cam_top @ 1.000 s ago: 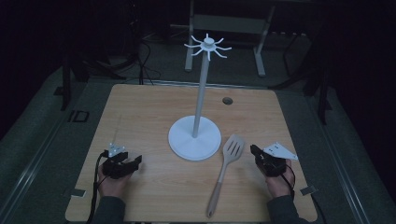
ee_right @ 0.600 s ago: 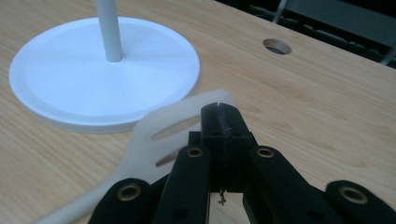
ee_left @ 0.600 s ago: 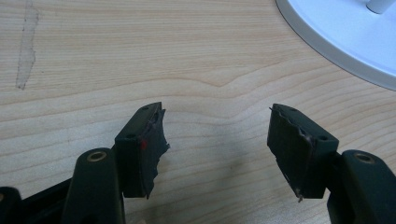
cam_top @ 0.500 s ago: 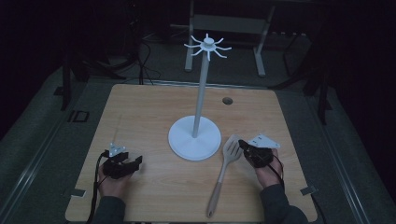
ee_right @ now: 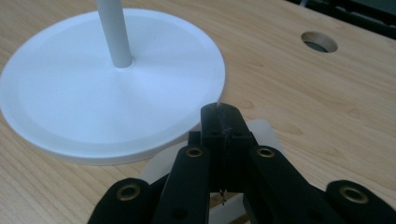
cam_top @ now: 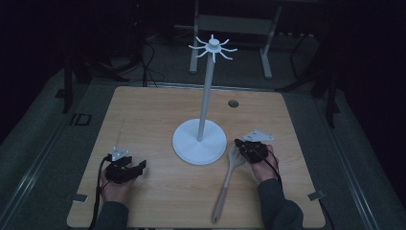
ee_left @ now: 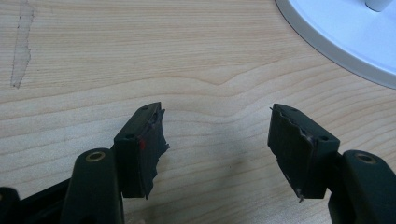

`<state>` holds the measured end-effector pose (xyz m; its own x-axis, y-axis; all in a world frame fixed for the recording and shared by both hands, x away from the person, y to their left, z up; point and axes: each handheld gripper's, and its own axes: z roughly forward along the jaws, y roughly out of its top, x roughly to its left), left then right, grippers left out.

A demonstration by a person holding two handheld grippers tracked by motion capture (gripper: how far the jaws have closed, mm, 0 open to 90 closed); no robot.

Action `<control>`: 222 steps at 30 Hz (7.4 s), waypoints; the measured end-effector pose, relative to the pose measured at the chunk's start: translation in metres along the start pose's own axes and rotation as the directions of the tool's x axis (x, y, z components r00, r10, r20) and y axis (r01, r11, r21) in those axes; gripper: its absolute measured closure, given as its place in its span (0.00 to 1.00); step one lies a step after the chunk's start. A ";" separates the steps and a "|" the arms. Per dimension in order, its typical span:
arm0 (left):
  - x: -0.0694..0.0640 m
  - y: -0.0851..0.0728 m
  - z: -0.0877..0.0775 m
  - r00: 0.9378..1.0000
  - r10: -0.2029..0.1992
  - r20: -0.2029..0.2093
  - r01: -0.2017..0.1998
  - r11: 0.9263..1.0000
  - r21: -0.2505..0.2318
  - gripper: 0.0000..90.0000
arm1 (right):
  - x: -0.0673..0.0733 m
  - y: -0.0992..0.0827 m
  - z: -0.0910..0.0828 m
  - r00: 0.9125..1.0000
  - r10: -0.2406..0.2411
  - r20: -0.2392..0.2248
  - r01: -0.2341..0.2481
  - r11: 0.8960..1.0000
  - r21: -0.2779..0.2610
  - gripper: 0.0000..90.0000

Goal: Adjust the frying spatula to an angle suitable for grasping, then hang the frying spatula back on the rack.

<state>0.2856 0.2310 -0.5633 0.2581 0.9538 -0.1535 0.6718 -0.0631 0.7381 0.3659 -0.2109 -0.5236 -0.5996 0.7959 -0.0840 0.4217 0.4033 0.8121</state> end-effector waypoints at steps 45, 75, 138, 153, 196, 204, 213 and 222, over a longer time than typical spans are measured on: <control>-0.001 0.000 0.001 1.000 0.001 -0.006 -0.001 1.000 0.004 0.40 | -0.009 -0.043 -0.031 0.999 0.002 0.032 -0.005 0.994 0.108 1.00; -0.001 0.000 0.002 1.000 0.005 -0.007 -0.005 1.000 0.011 0.40 | 0.020 -0.060 -0.066 0.997 -0.035 -0.068 0.043 0.990 0.134 0.93; 0.000 0.000 0.001 1.000 0.002 -0.003 -0.002 1.000 0.008 0.40 | 0.037 0.000 0.022 0.958 -0.131 -0.255 0.225 0.893 0.389 0.83; -0.001 0.001 0.003 1.000 0.007 -0.001 -0.007 1.000 0.009 0.40 | 0.042 -0.002 0.012 0.958 -0.168 -0.234 0.242 0.909 0.339 0.83; -0.001 0.001 0.002 1.000 0.010 -0.006 -0.010 1.000 0.008 0.40 | 0.013 0.044 -0.065 0.990 -0.047 -0.132 0.031 0.993 -0.114 0.83; -0.001 0.001 0.002 1.000 0.010 -0.005 -0.010 1.000 0.009 0.39 | 0.013 0.050 -0.071 0.991 -0.044 -0.130 0.023 0.987 -0.158 0.83; -0.001 0.001 0.002 1.000 0.007 -0.004 -0.007 1.000 0.008 0.39 | 0.015 0.055 -0.075 0.992 -0.036 -0.122 0.011 0.980 -0.197 0.83; -0.002 0.001 0.002 1.000 0.005 -0.003 -0.005 1.000 0.008 0.39 | 0.017 0.060 -0.078 0.992 -0.035 -0.125 0.005 0.972 -0.235 0.83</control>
<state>0.2875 0.2287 -0.5639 0.2593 0.9545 -0.1474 0.6760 -0.0703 0.7336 0.3277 -0.2083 -0.4316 -0.6940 0.7189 -0.0399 0.2474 0.2901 0.9245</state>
